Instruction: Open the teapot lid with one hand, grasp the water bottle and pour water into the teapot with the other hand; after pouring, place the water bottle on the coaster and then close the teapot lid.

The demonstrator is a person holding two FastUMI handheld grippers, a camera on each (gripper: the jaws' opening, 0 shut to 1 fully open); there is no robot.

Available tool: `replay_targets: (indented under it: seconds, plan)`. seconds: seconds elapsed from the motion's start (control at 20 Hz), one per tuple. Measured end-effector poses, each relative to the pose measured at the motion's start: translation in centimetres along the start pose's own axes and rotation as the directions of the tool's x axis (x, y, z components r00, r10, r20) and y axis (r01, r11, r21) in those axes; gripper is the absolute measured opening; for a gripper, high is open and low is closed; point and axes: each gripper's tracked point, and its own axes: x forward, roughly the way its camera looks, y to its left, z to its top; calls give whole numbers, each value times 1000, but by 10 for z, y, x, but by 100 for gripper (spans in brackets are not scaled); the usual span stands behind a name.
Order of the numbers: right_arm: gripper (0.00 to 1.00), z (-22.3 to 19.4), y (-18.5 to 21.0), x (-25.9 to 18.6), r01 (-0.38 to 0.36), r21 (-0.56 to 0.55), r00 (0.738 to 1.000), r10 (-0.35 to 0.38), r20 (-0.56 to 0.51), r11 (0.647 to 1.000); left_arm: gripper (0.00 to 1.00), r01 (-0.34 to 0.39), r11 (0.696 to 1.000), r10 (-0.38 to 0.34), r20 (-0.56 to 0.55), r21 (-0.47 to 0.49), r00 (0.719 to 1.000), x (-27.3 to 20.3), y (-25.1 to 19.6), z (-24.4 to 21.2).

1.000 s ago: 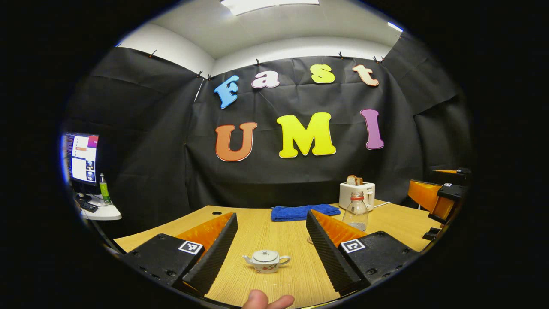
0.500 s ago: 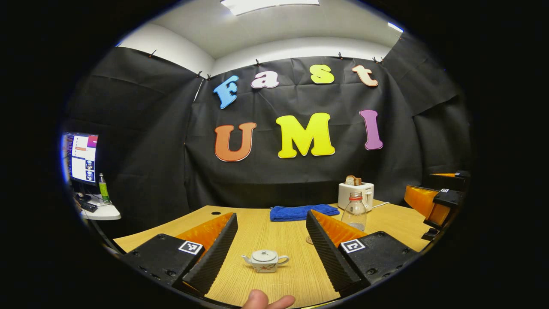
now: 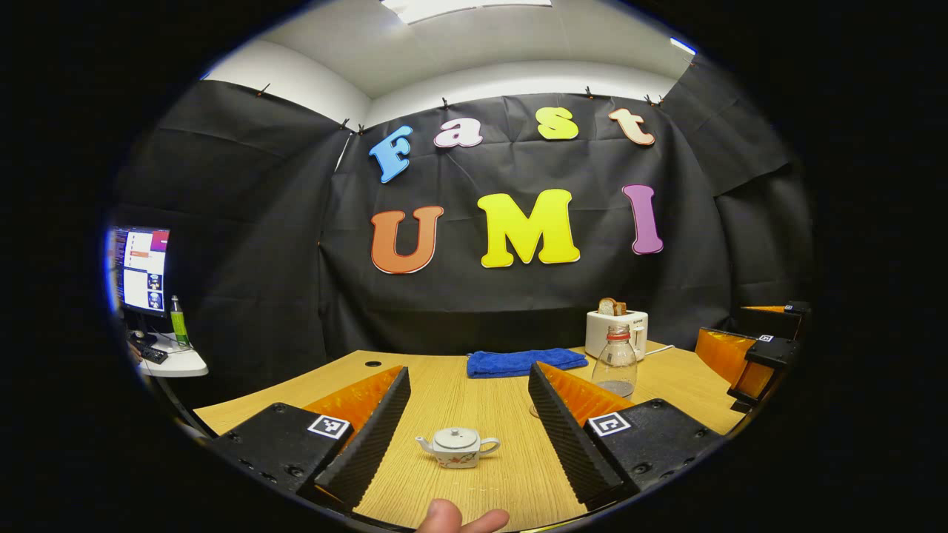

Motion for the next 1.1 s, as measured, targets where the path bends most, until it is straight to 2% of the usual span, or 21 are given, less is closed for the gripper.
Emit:
replay_targets:
  seconds: [0.35, 0.55, 1.0, 1.1]
  plan:
    - [95, -17, -2, 8, -3, 55, 999, 5, -31, 999, 100, 23, 1000, -24, -30, -12, 999, 3, -7, -10]
    - [96, -35, -4, 11, -9, 14, 998, 10, -68, 1000, 100, 38, 997, -44, -99, -66, 994, 12, -5, -34]
    - [96, -58, -27, 25, 27, 22, 992, -24, -126, 999, 100, 38, 999, -39, -255, -7, 966, 50, 10, -88]
    - [96, -63, -35, 28, 37, 22, 990, -34, -138, 999, 95, 27, 1000, -28, -281, -6, 959, 61, 15, -99]
